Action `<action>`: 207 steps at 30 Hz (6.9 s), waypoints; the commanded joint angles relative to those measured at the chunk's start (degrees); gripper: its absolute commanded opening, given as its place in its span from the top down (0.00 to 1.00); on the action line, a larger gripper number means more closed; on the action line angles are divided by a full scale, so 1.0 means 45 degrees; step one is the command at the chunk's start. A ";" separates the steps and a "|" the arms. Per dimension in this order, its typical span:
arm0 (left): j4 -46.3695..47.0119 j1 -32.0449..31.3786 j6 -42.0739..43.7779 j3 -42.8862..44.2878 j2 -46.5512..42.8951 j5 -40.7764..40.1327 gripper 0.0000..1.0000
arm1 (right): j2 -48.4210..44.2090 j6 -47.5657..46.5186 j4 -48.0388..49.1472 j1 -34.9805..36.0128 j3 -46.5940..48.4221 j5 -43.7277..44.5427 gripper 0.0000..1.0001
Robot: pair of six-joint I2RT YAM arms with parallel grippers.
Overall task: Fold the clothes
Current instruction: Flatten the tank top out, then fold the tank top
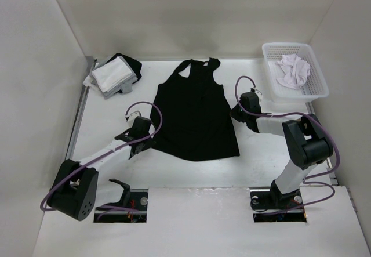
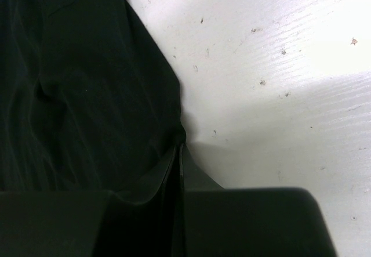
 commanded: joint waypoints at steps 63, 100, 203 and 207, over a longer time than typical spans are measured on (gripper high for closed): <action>-0.0430 0.1703 -0.1364 -0.2105 -0.8831 0.1368 1.00 | -0.8592 0.4257 -0.5712 0.6268 -0.5600 0.2097 1.00; 0.1287 0.3421 -0.0444 0.9343 -0.3368 -0.0371 1.00 | -0.7015 -0.9275 -0.5468 0.8899 0.9732 0.9009 1.00; 1.1289 0.4204 -0.4682 0.2467 0.7983 0.3147 0.71 | -0.1270 0.0564 0.2625 -0.0313 -0.1341 -0.1240 0.58; 1.1309 0.4204 -0.4742 0.2506 0.8102 0.2970 0.81 | -0.0607 0.1130 0.3036 -0.0567 -0.1400 -0.1611 0.57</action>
